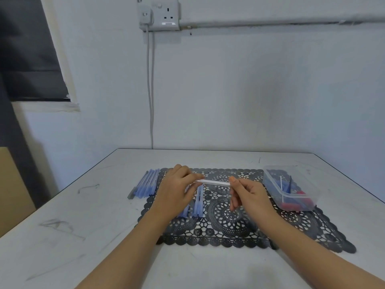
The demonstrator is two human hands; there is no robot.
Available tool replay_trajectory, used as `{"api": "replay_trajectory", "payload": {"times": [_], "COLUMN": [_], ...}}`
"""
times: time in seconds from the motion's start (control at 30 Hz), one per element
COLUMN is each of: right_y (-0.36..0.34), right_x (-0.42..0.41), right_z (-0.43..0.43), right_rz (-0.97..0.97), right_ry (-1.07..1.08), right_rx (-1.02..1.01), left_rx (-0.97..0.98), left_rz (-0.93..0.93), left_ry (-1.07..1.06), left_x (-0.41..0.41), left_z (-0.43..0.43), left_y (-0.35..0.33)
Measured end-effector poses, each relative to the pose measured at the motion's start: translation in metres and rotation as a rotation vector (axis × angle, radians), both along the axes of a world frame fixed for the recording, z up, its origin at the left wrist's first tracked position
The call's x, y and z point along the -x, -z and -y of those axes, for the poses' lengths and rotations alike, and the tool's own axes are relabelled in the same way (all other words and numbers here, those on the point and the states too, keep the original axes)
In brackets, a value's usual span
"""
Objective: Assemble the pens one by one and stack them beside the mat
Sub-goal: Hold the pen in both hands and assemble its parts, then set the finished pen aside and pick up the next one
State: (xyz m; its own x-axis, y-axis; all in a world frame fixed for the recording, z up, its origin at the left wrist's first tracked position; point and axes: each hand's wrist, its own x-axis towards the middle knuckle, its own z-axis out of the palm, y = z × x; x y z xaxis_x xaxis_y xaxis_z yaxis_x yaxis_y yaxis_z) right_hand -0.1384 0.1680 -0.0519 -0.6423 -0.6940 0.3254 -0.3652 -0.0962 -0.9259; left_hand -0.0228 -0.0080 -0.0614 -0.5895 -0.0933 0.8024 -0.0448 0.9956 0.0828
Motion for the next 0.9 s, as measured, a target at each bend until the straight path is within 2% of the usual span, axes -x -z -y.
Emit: {"api": "replay_trajectory", "payload": {"times": [0.1,0.17,0.27,0.33,0.43,0.6,0.73,0.9], "right_y": [0.004,0.007,0.012,0.015,0.019,0.026,0.027,0.027], "right_x": [0.003,0.006,0.004,0.001,-0.003,-0.003,0.001,0.003], "right_z": [-0.001,-0.002,0.0,0.003,0.007,0.008,0.009,0.013], "right_rz": [-0.087,-0.308,-0.644,-0.821,-0.971,-1.042,-1.033,-1.048], "right_ry": [0.021,0.036,-0.058,-0.132,-0.284,-0.378,-0.359,-0.331], "right_rx": [-0.028,-0.11,-0.306,-0.4,-0.468,-0.681,-0.595,-0.487], "left_rx": [-0.144,-0.325,-0.558,-0.645,-0.684,-0.805,-0.889,-0.921], "left_rz": [-0.032,-0.041,-0.095,-0.124,-0.148,-0.23,-0.272,-0.139], "left_ry": [-0.139,-0.285,-0.41,-0.463,-0.512,-0.587,-0.624,-0.8], "left_x": [-0.004,-0.008,-0.019,-0.025,-0.031,-0.039,-0.046,-0.047], "left_z": [0.007,0.017,0.036,0.049,0.06,0.071,0.081,0.094], "left_y": [-0.003,-0.007,-0.009,-0.006,-0.001,0.006,0.013,0.025]}}
